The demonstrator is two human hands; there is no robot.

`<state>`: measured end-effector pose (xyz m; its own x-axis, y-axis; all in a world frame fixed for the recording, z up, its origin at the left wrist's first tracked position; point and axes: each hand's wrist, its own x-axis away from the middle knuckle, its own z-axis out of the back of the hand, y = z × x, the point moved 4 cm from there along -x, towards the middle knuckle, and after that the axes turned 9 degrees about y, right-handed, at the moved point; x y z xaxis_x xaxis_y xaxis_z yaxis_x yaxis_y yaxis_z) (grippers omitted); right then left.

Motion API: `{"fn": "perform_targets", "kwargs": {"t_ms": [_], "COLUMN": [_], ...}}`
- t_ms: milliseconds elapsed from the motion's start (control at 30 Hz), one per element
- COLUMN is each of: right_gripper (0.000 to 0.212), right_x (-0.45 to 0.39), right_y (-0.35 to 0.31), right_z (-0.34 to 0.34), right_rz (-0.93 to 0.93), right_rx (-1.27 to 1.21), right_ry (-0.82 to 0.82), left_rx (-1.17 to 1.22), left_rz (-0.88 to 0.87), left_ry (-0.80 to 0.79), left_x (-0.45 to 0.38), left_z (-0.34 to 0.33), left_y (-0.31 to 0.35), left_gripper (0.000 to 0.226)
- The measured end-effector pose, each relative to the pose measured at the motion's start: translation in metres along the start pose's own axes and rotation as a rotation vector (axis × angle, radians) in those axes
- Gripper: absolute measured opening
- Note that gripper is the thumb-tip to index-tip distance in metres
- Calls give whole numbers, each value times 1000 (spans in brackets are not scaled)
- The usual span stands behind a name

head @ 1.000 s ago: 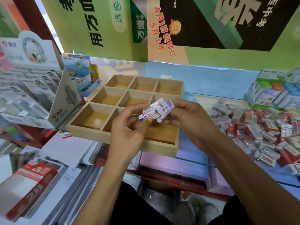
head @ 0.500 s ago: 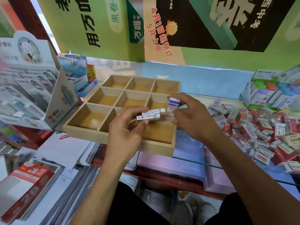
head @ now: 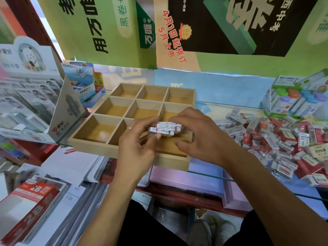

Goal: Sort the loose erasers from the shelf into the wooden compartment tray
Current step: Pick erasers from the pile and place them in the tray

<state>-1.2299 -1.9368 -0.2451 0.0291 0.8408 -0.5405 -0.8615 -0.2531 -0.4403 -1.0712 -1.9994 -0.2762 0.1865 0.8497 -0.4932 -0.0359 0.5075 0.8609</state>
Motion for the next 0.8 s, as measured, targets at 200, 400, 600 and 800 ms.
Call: {"fn": "perform_targets", "kwargs": {"t_ms": [200,400,600,800], "right_gripper": [29,30,34,40], "right_x": [-2,-7,-11,-17], "right_y": [-3,5,-2,1], "right_z": [-1,-13,-44,-47], "right_rz": [-107,-228,-218,-156], "right_rx": [4,182,255,100], "right_ry": [45,-50,-223,-309], "left_rx": [-155,-512,-557,-550], "left_rz": [-73,-171,-143,-120], "left_ry": [-19,8,-1,-13], "left_x": [3,0,2,2], "left_z": [1,13,13,15], "left_y": [4,0,-8,-10], "left_gripper": [32,21,14,11]}}
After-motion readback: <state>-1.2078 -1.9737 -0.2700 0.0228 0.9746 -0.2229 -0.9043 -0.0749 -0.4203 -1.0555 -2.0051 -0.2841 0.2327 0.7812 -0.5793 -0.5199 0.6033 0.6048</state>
